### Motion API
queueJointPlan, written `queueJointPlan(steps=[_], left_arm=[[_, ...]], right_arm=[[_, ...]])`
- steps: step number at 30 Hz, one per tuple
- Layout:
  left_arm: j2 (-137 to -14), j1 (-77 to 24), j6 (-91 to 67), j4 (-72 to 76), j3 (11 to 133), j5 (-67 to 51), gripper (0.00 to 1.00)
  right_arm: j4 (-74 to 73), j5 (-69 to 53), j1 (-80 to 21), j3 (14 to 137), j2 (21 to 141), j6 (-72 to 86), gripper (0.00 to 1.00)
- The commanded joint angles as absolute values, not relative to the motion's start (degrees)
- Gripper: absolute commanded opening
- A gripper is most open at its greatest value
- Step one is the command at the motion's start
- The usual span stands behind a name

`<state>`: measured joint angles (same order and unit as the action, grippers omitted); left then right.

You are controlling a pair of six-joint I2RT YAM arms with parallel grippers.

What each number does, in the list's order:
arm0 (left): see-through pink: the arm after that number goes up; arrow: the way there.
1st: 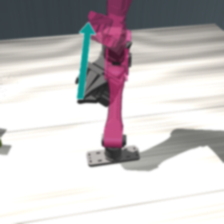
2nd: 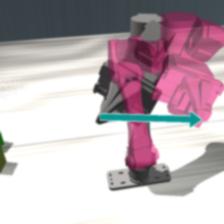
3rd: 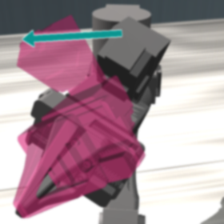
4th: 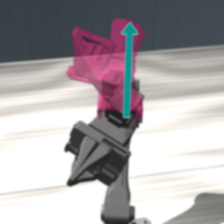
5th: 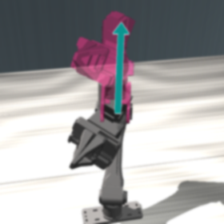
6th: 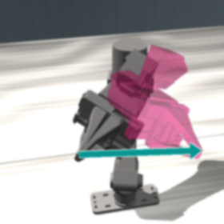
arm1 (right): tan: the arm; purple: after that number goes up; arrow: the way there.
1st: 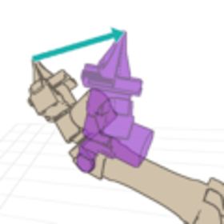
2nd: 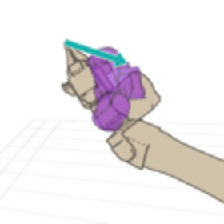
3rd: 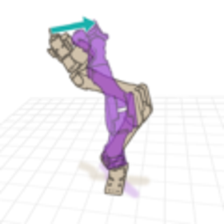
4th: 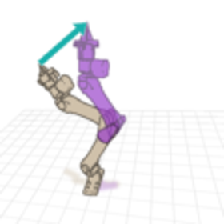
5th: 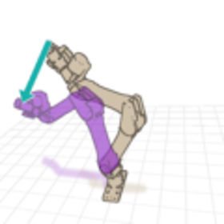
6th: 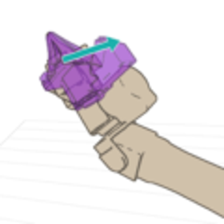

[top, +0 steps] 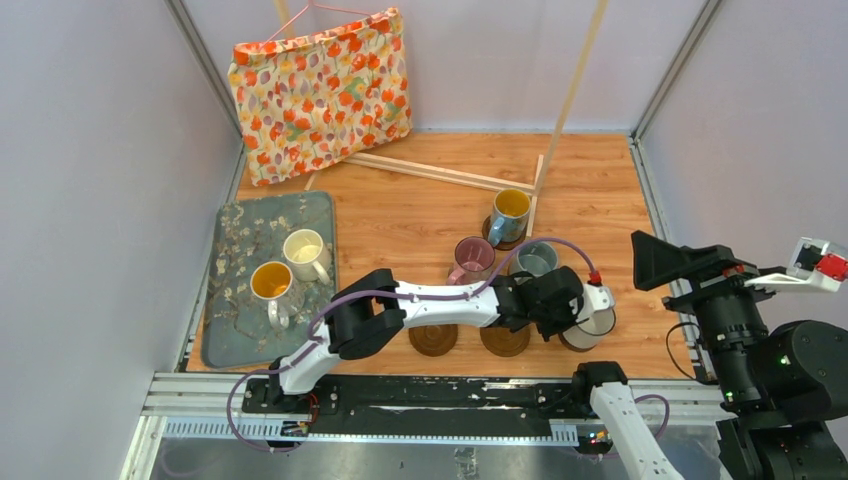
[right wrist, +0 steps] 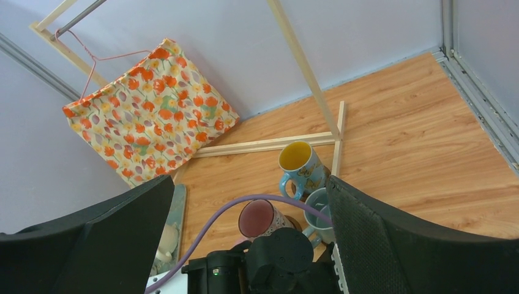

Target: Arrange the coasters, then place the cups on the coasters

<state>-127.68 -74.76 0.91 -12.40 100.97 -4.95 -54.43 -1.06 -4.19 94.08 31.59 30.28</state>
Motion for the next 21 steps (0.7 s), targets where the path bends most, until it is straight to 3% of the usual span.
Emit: queueJointPlan(steps=[1,7,21], left_arm=[[-123.92,-74.53,1.06,-11.93,100.31,-5.08,0.25],[-121.20,-74.53,1.78,-12.12,98.71,-3.68,0.62],[-108.85,-72.86,-2.55,-11.93,89.74,1.36,0.96]], right_arm=[[-53.62,-1.68,-5.01,93.30,31.22,30.45,1.00],[-52.60,-1.07,-5.01,90.57,30.20,30.88,1.00],[-52.10,-1.66,-4.99,86.29,30.66,30.93,1.00]])
